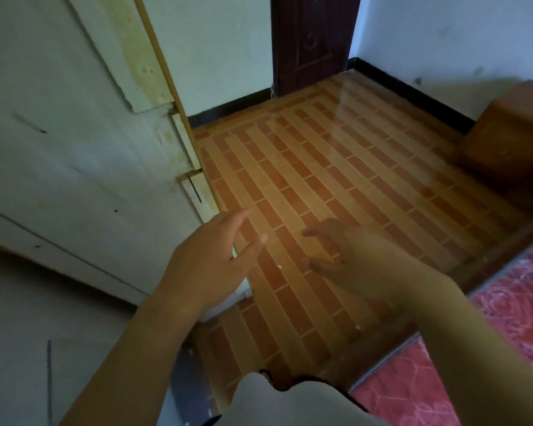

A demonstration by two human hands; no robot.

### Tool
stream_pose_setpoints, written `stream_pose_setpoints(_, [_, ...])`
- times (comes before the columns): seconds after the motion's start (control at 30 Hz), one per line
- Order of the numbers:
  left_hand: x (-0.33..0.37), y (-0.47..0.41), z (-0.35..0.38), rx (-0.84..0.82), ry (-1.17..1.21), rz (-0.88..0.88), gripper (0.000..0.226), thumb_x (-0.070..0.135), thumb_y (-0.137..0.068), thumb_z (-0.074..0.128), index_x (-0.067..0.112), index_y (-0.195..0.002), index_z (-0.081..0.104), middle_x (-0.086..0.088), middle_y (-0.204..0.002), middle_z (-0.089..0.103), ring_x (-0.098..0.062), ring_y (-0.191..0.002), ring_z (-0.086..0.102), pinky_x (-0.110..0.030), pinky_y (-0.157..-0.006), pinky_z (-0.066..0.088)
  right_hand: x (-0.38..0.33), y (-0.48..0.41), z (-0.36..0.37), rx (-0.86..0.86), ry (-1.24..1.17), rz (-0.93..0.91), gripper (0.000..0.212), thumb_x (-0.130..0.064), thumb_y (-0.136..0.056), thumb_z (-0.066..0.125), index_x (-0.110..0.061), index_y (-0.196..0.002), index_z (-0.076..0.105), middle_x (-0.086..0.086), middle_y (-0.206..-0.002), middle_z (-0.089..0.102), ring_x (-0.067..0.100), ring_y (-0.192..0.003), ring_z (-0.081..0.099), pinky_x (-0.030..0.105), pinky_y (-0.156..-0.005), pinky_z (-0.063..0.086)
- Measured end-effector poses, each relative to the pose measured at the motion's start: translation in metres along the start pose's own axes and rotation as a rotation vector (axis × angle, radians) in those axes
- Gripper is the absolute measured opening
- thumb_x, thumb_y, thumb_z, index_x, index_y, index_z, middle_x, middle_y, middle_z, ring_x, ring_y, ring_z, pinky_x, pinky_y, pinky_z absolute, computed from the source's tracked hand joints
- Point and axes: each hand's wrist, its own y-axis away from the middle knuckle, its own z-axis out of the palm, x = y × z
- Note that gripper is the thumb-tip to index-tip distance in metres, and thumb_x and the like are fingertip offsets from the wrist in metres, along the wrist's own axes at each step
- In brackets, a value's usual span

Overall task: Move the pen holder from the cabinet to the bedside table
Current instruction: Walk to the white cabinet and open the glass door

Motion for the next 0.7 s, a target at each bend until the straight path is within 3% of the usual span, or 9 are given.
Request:
stream_pose_setpoints(0.17, [0.001, -0.077, 0.002, -0.104, 0.028, 0.082, 0.057, 0.058, -0.086, 0.036, 0.035, -0.138, 0.032, 0.013, -0.145, 0.036, -0.006, -0.128, 0.037, -0.033, -0.102, 0.036, 0.018, -0.05, -0.027, -0.008, -0.039, 0.088, 0.053, -0.047, -0.088, 0.052, -0.036, -0.137, 0.035, -0.01, -0.145, 0.038, 0.013, -0.125, 0.043, 0.031, -0.101, 0.04])
stream_pose_setpoints(0.27, [0.01, -0.125, 0.007, -0.164, 0.04, 0.111, 0.058, 0.058, -0.086, 0.036, 0.034, -0.139, 0.03, 0.014, -0.146, 0.034, -0.006, -0.131, 0.034, -0.034, -0.104, 0.034, 0.043, -0.077, -0.044, 0.022, -0.062, 0.115, 0.054, -0.049, -0.087, 0.052, -0.036, -0.137, 0.035, -0.013, -0.145, 0.037, 0.01, -0.126, 0.042, 0.024, -0.097, 0.037])
stream_pose_setpoints(0.4, [0.022, -0.201, 0.015, -0.17, 0.005, 0.132, 0.058, 0.059, -0.086, 0.035, 0.036, -0.139, 0.029, 0.015, -0.146, 0.034, -0.006, -0.13, 0.034, -0.029, -0.098, 0.032, 0.081, -0.129, -0.077, 0.055, -0.05, 0.146, 0.053, -0.046, -0.089, 0.051, -0.036, -0.137, 0.033, -0.013, -0.146, 0.036, 0.01, -0.126, 0.042, 0.022, -0.091, 0.036])
stream_pose_setpoints(0.7, [0.079, -0.401, 0.025, -0.116, -0.028, 0.028, 0.058, 0.061, -0.086, 0.033, 0.037, -0.139, 0.027, 0.012, -0.146, 0.034, -0.011, -0.132, 0.034, -0.033, -0.097, 0.032, 0.188, -0.269, -0.191, 0.029, 0.028, 0.076, 0.053, -0.049, -0.089, 0.047, -0.036, -0.138, 0.031, -0.012, -0.147, 0.035, 0.012, -0.127, 0.042, 0.027, -0.101, 0.035])
